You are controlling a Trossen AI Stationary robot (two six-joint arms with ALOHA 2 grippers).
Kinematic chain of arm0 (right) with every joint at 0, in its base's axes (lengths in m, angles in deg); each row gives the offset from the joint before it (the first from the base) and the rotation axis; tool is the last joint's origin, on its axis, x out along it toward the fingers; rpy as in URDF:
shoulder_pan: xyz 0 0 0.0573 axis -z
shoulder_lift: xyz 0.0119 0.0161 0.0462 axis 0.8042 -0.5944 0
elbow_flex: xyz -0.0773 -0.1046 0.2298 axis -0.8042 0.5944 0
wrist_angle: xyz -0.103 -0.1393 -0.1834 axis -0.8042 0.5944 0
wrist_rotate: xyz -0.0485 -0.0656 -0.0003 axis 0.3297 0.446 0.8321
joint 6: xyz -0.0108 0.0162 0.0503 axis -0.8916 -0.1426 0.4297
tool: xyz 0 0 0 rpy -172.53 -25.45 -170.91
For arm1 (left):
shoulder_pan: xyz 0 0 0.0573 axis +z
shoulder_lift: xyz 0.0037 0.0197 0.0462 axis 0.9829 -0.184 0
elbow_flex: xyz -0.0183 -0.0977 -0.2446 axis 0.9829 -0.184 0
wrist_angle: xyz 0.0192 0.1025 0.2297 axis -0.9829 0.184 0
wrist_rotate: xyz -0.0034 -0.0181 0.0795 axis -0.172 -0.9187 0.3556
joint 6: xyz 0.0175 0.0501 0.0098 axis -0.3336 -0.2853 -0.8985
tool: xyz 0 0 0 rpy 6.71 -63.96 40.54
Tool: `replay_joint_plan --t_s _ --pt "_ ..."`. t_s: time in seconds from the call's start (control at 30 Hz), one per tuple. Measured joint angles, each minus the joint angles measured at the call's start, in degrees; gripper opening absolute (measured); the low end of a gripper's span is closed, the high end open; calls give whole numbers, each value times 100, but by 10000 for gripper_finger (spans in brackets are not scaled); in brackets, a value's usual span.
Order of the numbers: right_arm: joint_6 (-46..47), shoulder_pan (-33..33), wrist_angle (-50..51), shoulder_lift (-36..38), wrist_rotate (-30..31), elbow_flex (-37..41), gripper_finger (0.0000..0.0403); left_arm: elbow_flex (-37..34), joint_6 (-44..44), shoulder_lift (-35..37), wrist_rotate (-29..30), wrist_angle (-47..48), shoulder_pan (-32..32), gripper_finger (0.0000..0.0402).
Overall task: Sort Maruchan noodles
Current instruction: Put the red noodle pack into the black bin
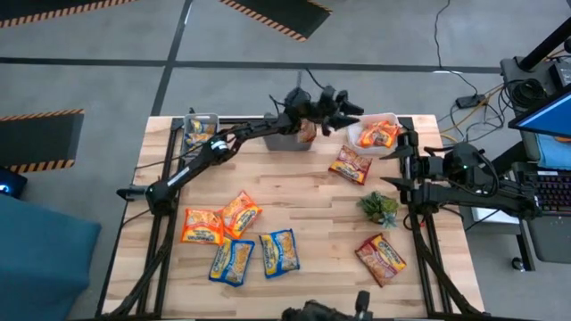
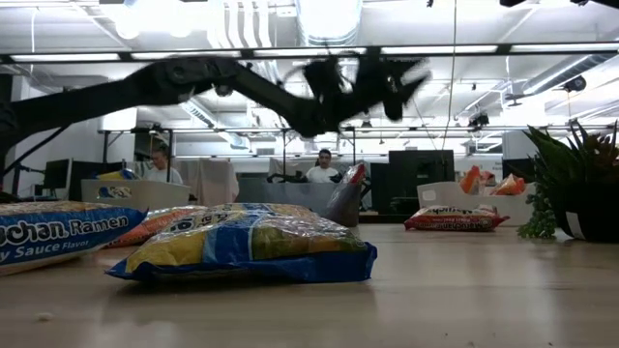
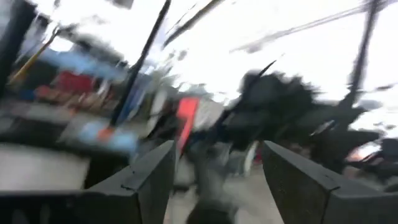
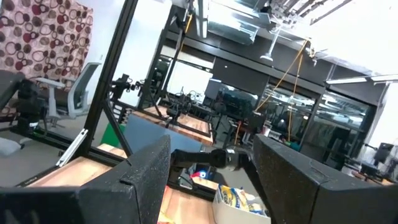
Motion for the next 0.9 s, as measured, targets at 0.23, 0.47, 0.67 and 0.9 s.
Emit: replay_joint_plan --t_s 0.23,0.47,0.67,0.9 --pt "122 2 4 -68 627 0 219 -207 1521 735 -678 -1594 243 172" --pt "118 2 -98 -208 659 0 219 -205 3710 1280 -1126 -3233 461 112" --pt "120 2 -215 -269 661 2 219 -212 4946 1575 -1521 -3758 394 71" --pt "120 2 -297 -373 661 4 219 -426 5273 1536 -2209 -3755 115 39"
